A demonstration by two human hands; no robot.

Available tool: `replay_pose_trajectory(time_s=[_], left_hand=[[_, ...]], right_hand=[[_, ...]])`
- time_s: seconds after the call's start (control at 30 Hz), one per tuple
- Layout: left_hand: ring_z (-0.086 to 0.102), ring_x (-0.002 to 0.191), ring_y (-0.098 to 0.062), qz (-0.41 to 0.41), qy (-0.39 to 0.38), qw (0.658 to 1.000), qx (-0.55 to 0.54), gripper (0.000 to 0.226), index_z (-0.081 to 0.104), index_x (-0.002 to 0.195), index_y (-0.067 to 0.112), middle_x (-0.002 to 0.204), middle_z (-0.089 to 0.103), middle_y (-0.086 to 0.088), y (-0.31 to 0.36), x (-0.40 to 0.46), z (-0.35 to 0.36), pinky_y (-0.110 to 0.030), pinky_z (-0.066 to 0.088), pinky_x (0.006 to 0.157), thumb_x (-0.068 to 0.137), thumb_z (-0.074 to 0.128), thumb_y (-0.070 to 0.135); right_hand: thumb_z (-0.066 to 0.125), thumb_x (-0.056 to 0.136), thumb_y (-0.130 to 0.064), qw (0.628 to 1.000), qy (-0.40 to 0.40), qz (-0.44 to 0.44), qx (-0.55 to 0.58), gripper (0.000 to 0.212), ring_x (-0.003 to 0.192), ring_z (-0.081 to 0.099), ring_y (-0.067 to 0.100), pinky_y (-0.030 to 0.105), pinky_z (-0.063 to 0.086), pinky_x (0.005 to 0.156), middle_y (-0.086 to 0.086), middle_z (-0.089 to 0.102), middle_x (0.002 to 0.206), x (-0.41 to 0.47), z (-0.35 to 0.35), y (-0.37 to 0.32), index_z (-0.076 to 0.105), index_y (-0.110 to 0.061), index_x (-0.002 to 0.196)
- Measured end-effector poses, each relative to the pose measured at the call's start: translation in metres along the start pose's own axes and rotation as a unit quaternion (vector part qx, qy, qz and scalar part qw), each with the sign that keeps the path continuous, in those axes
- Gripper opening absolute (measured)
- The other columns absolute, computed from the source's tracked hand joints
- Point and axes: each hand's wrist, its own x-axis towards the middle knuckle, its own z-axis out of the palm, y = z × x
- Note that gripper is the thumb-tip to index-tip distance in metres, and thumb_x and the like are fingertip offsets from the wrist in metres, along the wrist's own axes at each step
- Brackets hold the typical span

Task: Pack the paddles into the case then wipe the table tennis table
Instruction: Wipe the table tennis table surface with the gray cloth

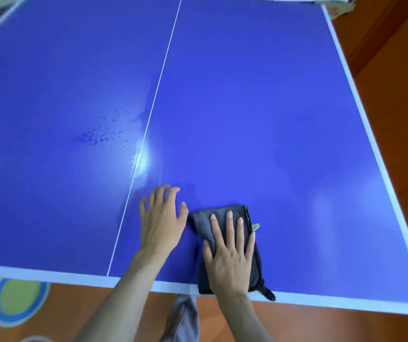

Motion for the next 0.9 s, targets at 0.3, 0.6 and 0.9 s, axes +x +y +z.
replay_pose_trajectory(time_s=[0.3,0.6,0.9], left_hand=[[0.056,0.128,-0.026,0.054,-0.012,0.998,-0.027,0.039,0.059,0.132,0.015,0.135,0.059,-0.004,0.010,0.074,0.000,-0.044,0.049,0.100,0.094,0.066,0.013],[0.052,0.135,-0.020,0.071,-0.023,0.995,-0.069,0.037,0.062,0.131,0.018,0.138,0.057,0.001,0.049,0.153,0.018,-0.037,0.045,0.106,0.094,0.066,0.015],[0.051,0.137,-0.023,0.041,-0.040,0.996,-0.065,0.045,0.059,0.134,0.021,0.143,0.053,0.003,0.064,0.201,0.048,-0.044,0.049,0.105,0.091,0.069,0.013]], right_hand=[[0.041,0.100,-0.054,0.999,0.027,0.028,0.004,0.066,0.159,0.015,0.028,0.058,0.011,0.127,0.000,0.019,0.172,0.158,0.002,0.007,0.025,-0.040,0.163],[0.036,0.100,-0.055,0.999,0.034,0.042,0.004,0.065,0.160,0.010,0.026,0.056,0.007,0.128,-0.001,0.017,0.173,0.298,0.002,0.022,0.023,-0.042,0.162],[0.031,0.099,-0.057,0.999,0.040,0.031,0.014,0.065,0.160,0.009,0.025,0.056,0.004,0.128,-0.002,0.017,0.173,0.423,0.004,0.041,0.023,-0.043,0.162]])
